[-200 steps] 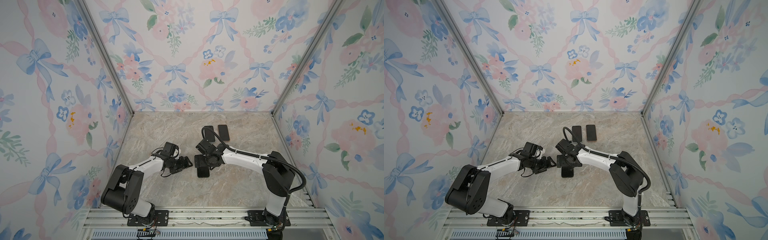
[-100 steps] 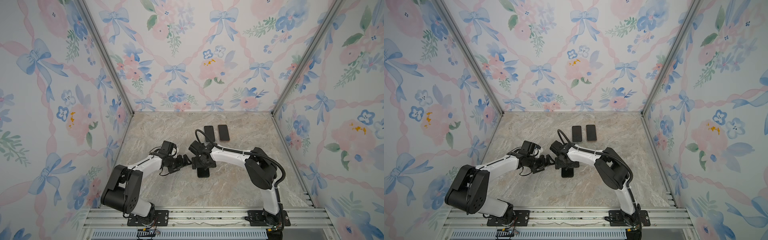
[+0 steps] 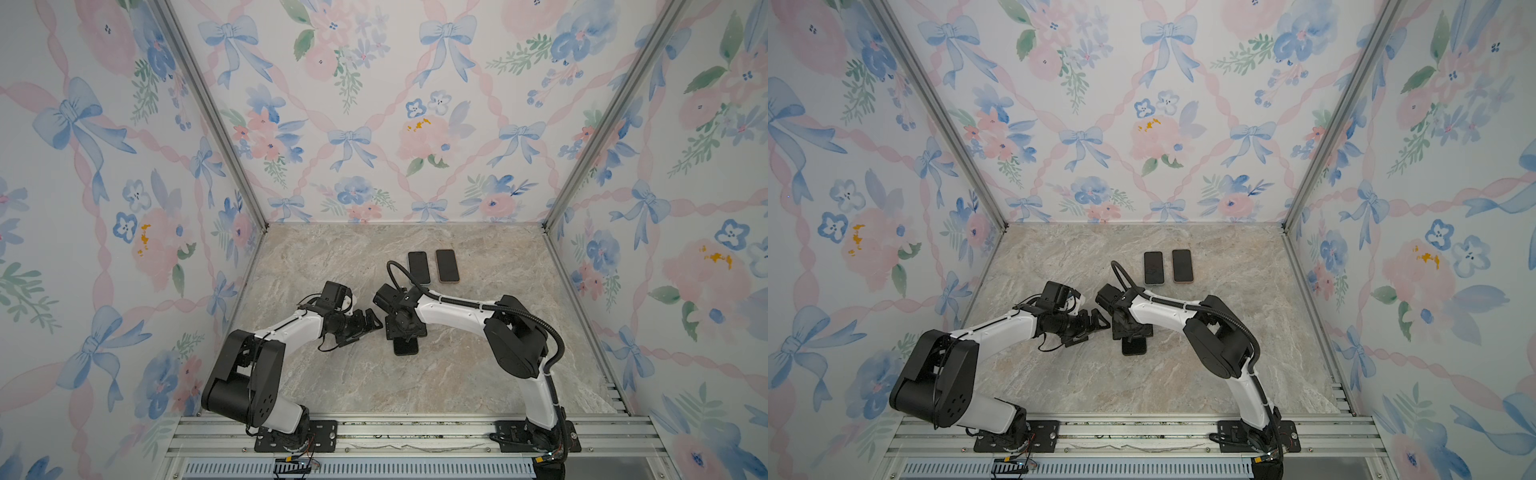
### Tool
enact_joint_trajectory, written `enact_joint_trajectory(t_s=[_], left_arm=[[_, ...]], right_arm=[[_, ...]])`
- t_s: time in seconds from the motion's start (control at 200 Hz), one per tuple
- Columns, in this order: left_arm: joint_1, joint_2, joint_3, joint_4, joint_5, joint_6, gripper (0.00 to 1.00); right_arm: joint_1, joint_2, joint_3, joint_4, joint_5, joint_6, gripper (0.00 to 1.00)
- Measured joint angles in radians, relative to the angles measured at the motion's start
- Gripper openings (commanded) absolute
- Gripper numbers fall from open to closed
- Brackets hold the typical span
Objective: Put the phone into the phone case
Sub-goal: 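Open the left gripper and draw it back while the right holds the phone, then carry the cased phone with the right gripper beside the other two phones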
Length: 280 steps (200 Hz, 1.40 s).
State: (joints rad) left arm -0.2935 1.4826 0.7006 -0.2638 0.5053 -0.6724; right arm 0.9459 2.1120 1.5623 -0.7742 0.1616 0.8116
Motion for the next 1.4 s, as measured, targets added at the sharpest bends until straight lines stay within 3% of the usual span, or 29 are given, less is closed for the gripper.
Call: enact_joint_trajectory(t_s=[0.055,0.51,0.765,0.9,1.205,1.4], left_arm=[[0.000,0.000,0.000,0.000,0.000,0.000,0.97],[0.000,0.002,0.005,-0.008,-0.002,0.000,0.96],[0.015,0.052,0.084,-0.050,-0.004,0.012,0.95],[0.018,0.101,0.175,-0.074,-0.002,0.035,0.95],[0.016,0.338,0.468,-0.112,0.018,0.068,0.94],[-0.002,0.481,0.661,-0.148,0.019,0.080,0.94]], right_arm=[[0.000,0.000,0.000,0.000,0.000,0.000,0.65],[0.000,0.000,0.031,-0.069,0.039,-0.009,0.62],[-0.045,-0.011,0.123,-0.139,0.094,-0.097,0.59],[-0.139,-0.023,0.178,-0.174,0.103,-0.205,0.58],[-0.461,-0.024,0.307,-0.199,0.109,-0.453,0.56],[-0.632,0.059,0.460,-0.216,0.082,-0.560,0.56]])
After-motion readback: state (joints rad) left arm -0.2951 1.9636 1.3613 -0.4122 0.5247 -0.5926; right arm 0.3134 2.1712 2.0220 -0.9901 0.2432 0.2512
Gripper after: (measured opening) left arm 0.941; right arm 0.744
